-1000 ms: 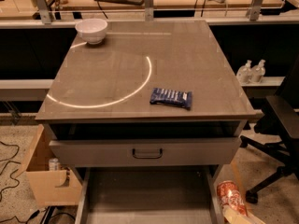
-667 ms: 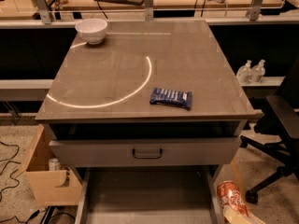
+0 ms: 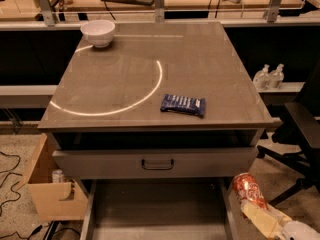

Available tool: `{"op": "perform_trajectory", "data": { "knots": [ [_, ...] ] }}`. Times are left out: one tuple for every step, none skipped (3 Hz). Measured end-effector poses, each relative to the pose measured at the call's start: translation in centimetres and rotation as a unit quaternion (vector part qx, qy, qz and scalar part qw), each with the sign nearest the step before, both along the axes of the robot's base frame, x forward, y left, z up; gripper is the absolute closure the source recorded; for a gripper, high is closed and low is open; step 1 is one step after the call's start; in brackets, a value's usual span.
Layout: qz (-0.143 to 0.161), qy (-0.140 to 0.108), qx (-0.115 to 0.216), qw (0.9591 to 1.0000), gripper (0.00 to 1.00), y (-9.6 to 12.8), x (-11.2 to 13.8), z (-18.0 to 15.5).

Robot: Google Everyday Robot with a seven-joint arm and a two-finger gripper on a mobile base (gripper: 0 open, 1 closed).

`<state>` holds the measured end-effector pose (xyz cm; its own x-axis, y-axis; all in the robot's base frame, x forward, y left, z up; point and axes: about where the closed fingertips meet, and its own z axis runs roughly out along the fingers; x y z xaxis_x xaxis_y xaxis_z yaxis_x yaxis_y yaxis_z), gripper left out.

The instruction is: Pick coke can from middle drawer and place on counter

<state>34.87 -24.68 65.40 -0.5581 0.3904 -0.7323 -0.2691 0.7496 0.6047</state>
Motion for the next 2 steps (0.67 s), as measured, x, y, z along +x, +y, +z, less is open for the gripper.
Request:
{"op": "perform_trajectory", "data": {
  "knots": [
    [0.014, -0.045, -0.025, 0.9986, 1.00, -0.6, 3.1, 5.7],
    [0.020, -0.092, -0.048, 0.9944, 1.00, -1.5, 5.4, 11.4]
  ]
}}
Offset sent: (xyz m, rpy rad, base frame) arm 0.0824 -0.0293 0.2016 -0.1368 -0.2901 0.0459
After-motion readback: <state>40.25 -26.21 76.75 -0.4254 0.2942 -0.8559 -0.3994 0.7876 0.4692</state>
